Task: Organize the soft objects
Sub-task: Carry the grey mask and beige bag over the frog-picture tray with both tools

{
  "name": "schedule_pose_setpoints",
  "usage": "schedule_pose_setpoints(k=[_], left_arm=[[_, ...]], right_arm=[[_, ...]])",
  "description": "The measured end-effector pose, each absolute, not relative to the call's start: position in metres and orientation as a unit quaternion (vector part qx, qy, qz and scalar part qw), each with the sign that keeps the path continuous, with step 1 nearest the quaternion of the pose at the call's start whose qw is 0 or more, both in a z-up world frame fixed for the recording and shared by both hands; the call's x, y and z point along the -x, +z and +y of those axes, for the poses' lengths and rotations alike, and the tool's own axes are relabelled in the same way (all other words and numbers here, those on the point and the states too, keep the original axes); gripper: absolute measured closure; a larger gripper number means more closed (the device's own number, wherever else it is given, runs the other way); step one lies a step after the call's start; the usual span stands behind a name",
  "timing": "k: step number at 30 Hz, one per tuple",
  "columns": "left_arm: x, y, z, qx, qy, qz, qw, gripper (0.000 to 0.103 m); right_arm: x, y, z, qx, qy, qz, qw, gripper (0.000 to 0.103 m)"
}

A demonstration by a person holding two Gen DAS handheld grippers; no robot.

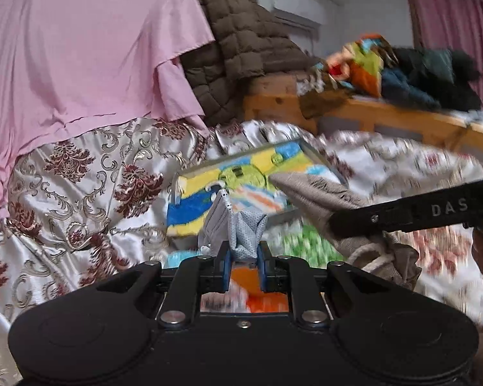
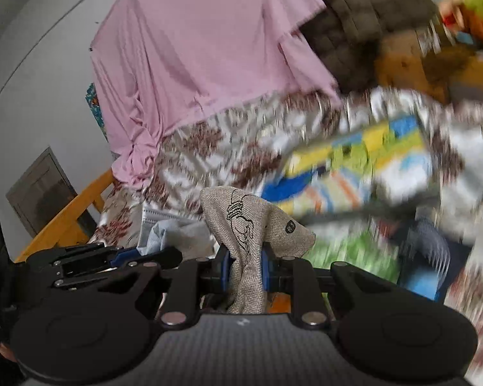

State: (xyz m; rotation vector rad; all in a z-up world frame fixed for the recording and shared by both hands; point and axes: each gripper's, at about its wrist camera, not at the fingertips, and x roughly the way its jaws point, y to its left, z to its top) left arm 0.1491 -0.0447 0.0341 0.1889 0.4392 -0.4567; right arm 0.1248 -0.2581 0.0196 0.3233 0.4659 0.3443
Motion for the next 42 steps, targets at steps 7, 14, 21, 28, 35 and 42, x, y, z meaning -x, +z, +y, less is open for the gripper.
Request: schedule_pose_setpoints(k=[7, 14, 21, 28, 35, 42], left_arm=[[-0.23, 0.041, -0.087, -0.069, -0.22, 0.205, 0.951, 0.086], [-0.317, 0.041, -0.137, -0.034, -0.227, 0.205, 0.952, 0.086], [-0.374, 0.02, -0.176, -0.021, -0.228, 0.233, 0.945, 0.085], [-0.4, -0.01, -0.191, -0.002, -0.233, 0.285, 0.93, 0.085], [-0.402, -0.028, -0.2, -0.019, -0.246, 0.318, 0.916, 0.083], [-0.406, -0.035, -0.2, -0.016, -0.241, 0.344, 0.907, 0.082]], right_arm=[[-0.2, 0.028, -0.298, -0.161, 0.121, 0.187, 0.961, 0.082], [-0.271, 0.019, -0.346, -0.2, 0.066, 0.164, 0.964, 0.082], [-0.317, 0.002, -0.381, -0.223, 0.026, 0.18, 0.958, 0.082], [-0.335, -0.018, -0.395, -0.221, 0.002, 0.203, 0.954, 0.082], [-0.349, -0.02, -0.392, -0.181, -0.006, 0.258, 0.949, 0.08], [-0.351, -0.027, -0.385, -0.156, -0.01, 0.285, 0.946, 0.076]])
